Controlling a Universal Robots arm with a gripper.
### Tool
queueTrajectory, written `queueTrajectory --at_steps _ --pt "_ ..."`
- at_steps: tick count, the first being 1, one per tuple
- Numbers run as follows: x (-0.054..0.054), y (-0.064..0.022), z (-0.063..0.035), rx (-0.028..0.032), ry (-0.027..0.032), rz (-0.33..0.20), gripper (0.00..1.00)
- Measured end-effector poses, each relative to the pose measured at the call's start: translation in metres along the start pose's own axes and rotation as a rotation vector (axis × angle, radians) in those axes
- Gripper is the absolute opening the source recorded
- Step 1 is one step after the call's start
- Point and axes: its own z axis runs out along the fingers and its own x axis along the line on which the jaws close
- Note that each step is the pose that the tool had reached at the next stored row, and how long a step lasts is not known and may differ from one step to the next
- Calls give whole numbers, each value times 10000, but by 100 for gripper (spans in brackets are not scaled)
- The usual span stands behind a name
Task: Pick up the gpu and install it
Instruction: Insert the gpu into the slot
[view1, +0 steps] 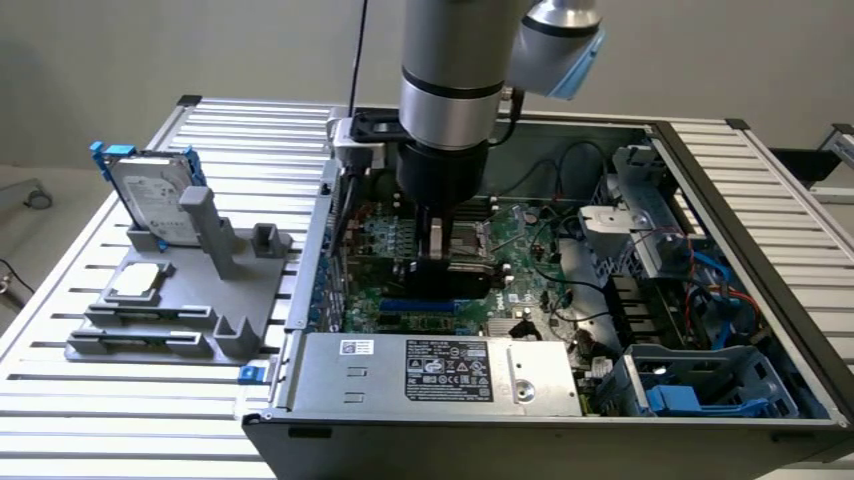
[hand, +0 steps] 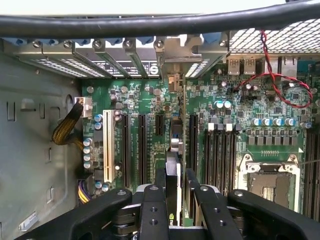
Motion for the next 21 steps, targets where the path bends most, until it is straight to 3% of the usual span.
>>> queueTrajectory --at_steps 16,21 --pt "4 44 29 -15 1 0 27" --pt "4 47 44 -57 -1 -1 27"
